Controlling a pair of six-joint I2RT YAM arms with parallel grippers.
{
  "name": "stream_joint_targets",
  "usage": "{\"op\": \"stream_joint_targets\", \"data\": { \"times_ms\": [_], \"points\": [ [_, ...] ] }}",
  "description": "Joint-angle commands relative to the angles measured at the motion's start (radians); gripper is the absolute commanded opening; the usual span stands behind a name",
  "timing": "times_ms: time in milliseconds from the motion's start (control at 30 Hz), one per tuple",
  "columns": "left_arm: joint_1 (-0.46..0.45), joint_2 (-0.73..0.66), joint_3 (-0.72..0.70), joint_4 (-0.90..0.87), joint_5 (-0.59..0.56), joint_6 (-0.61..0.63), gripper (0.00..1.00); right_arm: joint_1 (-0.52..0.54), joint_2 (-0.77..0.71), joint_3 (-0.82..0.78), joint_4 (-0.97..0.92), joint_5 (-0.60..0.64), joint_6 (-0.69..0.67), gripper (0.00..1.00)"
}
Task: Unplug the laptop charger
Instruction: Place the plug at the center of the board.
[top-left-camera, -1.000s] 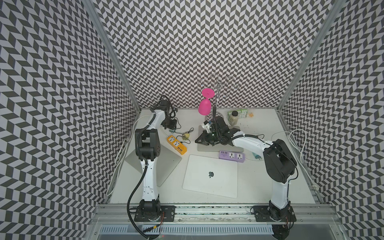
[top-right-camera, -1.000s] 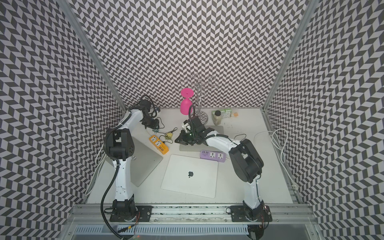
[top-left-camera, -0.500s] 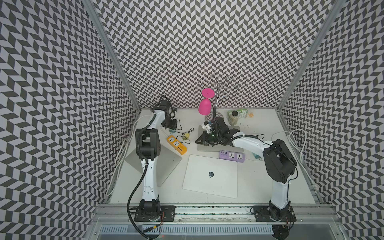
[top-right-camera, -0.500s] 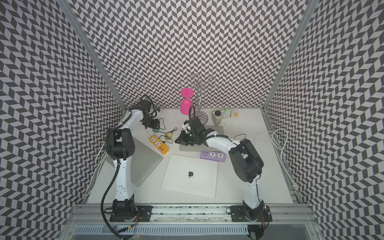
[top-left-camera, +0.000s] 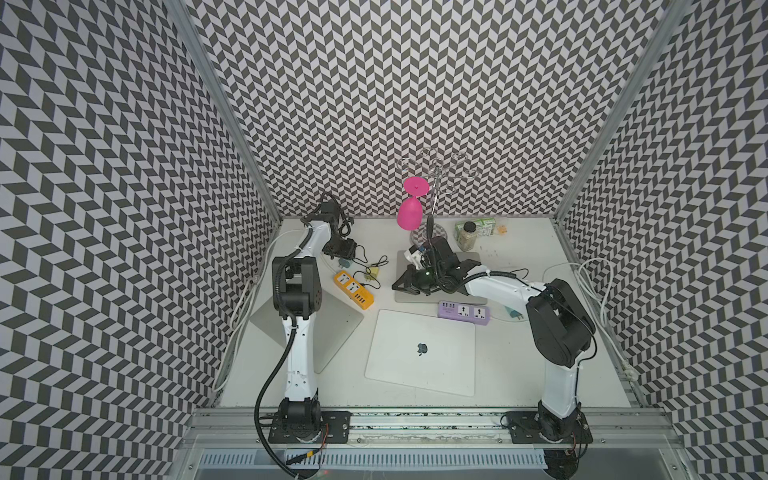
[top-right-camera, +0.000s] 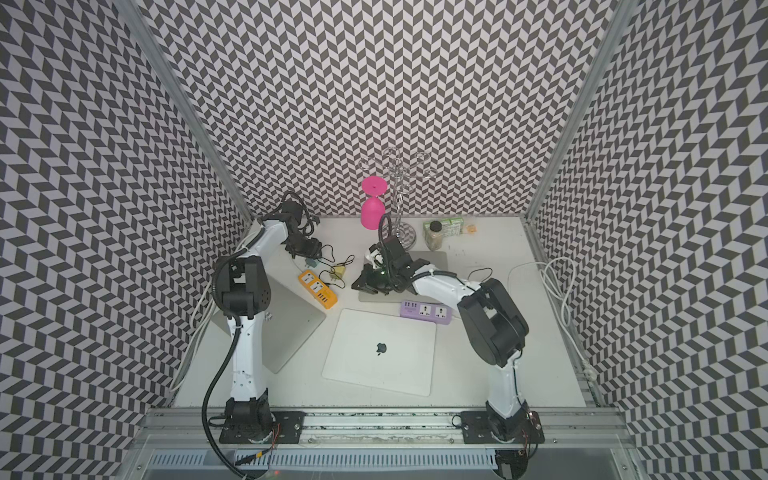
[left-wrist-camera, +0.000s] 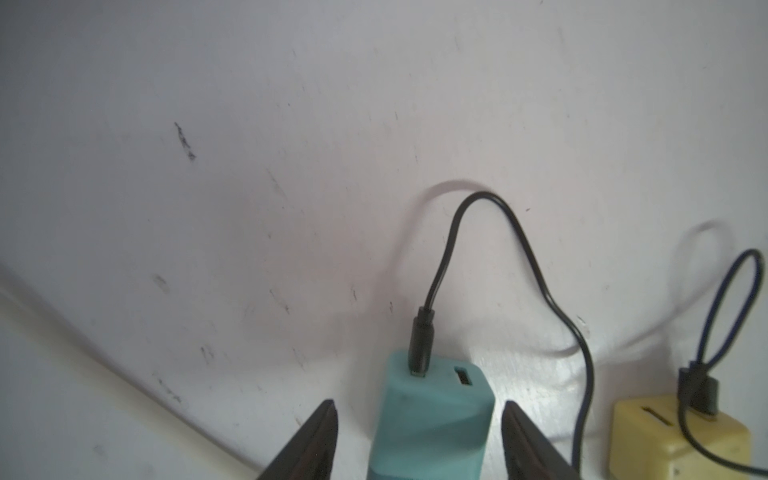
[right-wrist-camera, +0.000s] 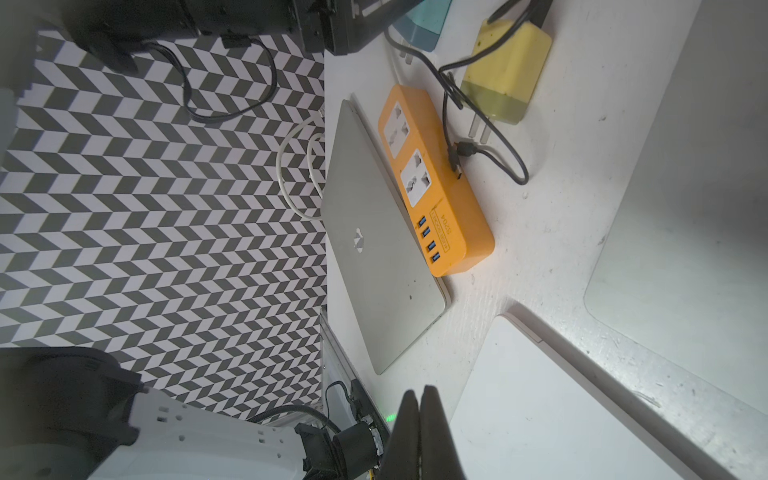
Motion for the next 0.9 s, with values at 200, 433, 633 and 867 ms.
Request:
{"op": "stream_joint_targets", "data": {
  "times_ms": [200,433,633,867],
  "points": [
    [0.005,0.001,-0.004,0.009,-0.018,-0.048,0.49,-0.005,-0.058,-0.005,0.041,0.017,-0.009,0.00],
    [0.012,0.014,0.001,0.013,-0.023,-0.130,0.40,-0.017,-0.065,-0.019,0.039,0.014,-0.016,0.00],
    [0.028,-0.007,-0.001,0.058,0.001,-0.222,0.52,-0.022,-0.076,-0.017,0.028,0.021,-0.026,0.00],
    [0.032,-0.175,-0.133,0.216,-0.032,-0.226,1.00,-0.041,-0.113,-0.010,0.000,0.051,-0.053,0.00]
  ]
}}
